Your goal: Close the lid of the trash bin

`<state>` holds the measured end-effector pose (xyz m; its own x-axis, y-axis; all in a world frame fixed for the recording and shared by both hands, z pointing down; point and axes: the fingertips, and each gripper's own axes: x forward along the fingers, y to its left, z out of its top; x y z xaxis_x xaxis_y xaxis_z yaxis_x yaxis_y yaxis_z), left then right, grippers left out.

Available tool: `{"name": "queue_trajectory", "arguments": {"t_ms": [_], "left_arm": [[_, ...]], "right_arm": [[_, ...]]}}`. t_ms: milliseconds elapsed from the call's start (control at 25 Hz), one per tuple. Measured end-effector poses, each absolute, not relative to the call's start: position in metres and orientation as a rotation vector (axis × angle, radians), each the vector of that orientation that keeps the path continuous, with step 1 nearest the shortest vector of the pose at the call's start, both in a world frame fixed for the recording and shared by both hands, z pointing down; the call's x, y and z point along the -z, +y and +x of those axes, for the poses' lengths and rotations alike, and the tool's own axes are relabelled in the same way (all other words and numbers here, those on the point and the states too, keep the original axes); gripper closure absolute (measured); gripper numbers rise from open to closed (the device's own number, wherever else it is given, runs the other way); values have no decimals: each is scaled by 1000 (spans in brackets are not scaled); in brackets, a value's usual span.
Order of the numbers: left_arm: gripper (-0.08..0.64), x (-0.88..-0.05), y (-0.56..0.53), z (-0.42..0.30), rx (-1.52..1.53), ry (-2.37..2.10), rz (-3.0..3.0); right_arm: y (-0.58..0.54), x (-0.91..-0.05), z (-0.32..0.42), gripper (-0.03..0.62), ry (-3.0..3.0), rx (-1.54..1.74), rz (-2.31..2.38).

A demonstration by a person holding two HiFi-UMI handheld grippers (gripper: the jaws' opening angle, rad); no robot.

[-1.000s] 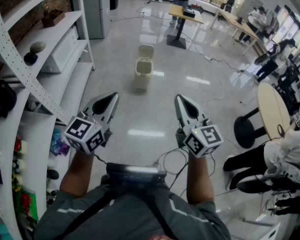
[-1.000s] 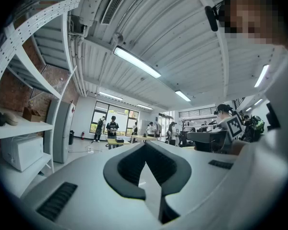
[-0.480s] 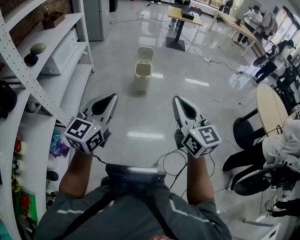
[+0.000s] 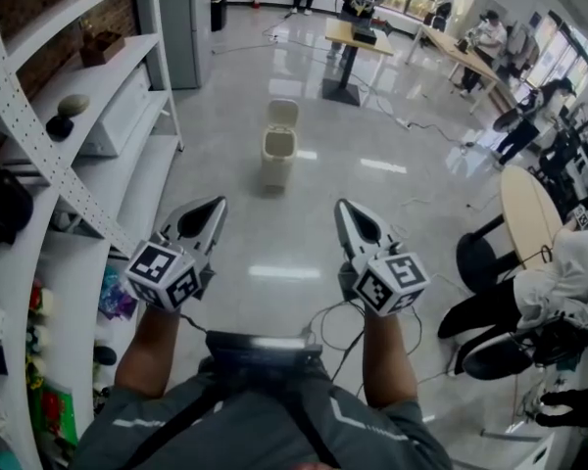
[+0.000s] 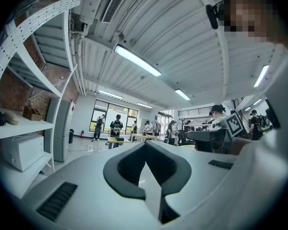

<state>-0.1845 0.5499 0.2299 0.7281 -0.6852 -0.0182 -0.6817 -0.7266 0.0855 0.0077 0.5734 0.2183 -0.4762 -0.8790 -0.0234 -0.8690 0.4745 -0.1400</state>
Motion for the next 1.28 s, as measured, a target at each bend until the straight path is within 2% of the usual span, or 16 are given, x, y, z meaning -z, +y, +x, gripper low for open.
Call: {"name": "queue_trajectory", "arguments": {"t_ms": [840, 1280], "left_arm": [[568, -257, 529, -218, 60, -1014, 2856], [568, -252, 461, -197, 11, -1135, 2830]], "right_arm": [[564, -234, -53, 581, 2570, 209, -1648], [482, -235, -30, 581, 2595, 202, -1533]]}}
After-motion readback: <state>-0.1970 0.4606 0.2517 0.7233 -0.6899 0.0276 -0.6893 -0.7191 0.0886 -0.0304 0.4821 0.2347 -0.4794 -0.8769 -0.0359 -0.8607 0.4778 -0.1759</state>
